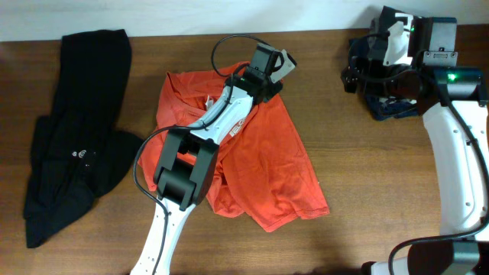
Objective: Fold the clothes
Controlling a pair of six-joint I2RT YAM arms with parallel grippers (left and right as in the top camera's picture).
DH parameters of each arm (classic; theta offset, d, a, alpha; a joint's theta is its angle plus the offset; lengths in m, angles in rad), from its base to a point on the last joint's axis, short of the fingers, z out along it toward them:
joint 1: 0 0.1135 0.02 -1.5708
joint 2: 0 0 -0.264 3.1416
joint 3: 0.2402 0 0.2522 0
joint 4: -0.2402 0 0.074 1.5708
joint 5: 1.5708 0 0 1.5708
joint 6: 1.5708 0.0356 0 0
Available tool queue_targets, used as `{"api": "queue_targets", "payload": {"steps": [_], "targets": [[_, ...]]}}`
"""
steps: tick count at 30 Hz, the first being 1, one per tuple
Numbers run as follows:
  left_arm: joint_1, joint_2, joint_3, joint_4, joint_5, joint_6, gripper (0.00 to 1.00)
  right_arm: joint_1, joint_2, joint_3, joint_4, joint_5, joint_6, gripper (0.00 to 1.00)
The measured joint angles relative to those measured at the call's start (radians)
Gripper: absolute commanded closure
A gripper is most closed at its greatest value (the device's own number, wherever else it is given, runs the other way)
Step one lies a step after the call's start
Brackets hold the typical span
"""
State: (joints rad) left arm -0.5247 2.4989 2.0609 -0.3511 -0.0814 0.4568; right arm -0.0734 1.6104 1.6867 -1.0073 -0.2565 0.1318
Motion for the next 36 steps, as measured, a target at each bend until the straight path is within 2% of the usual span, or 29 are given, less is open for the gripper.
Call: {"api": "queue_targets", "payload": {"steps": [8,14,19,29,36], "targets": [[0.003,-0.101,0.000,-0.073,-0.152,-0.051,0.99,0.000,0.000,0.000,-0.044,0.000,0.000,0.02],[0.007,-0.270,0.005,-0.074,-0.185,-0.058,0.99,0.000,0.000,0.000,-0.100,0.000,0.000,0.02],[0.007,-0.319,0.015,-0.071,-0.190,-0.058,0.99,0.000,0.000,-0.018,-0.126,0.000,0.000,0.02],[0.007,-0.314,0.015,-0.085,-0.204,-0.058,0.99,0.000,0.001,-0.230,-0.116,-0.098,-0.009,0.03],[0.009,-0.314,0.015,-0.086,-0.255,-0.058,0.99,0.002,0.001,-0.372,-0.155,-0.155,-0.008,0.10]]}}
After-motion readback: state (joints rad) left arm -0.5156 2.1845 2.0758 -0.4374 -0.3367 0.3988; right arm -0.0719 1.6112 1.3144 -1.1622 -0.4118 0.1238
